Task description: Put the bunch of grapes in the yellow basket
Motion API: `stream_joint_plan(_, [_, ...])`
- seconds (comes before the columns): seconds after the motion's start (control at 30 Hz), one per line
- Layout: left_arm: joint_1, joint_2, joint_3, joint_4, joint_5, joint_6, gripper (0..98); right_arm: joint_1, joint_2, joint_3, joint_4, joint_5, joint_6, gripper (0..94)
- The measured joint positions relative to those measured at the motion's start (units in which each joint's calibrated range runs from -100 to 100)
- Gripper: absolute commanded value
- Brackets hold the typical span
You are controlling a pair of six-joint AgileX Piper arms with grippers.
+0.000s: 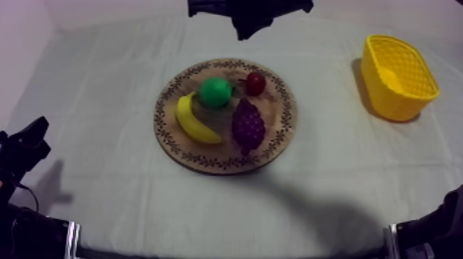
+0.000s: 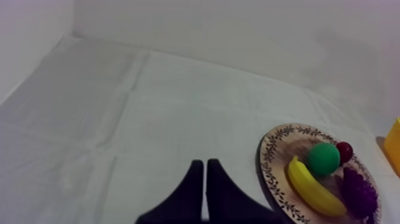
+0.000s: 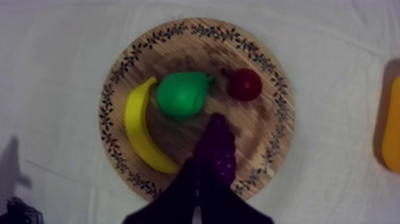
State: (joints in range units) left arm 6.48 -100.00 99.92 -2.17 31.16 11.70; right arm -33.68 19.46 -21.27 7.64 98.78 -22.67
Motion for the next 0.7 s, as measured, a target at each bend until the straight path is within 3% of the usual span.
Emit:
stream_joint_plan(0.23, [0.00,0.00,0.00,0.00,0.00,0.00,0.1,0.39,2.09,0.12,-0.64,0.00,-0.53,2.5])
stream_joint_plan(0.3, [0.00,0.00,0.00,0.00,0.00,0.00,0.1,0.54,2.24,0.12,-0.64,0.00,-0.53,20.7])
stream_joint_plan(0.4, [0.00,0.00,0.00,0.00,0.00,0.00,0.1,0.74,2.22,0.74,-0.64,0.14,-0.50,60.9])
stream_joint_plan(0.47, [0.00,0.00,0.00,0.00,0.00,0.00,0.1,0.81,2.15,1.36,-0.68,0.11,-0.41,77.1])
stream_joint_plan(0.57, [0.00,0.00,0.00,0.00,0.00,0.00,0.1,0.99,1.93,2.14,-1.44,0.19,-0.38,87.5])
stream_joint_plan(0.7, [0.00,0.00,0.00,0.00,0.00,0.00,0.1,1.03,1.85,3.56,-1.69,-0.01,-0.34,91.7])
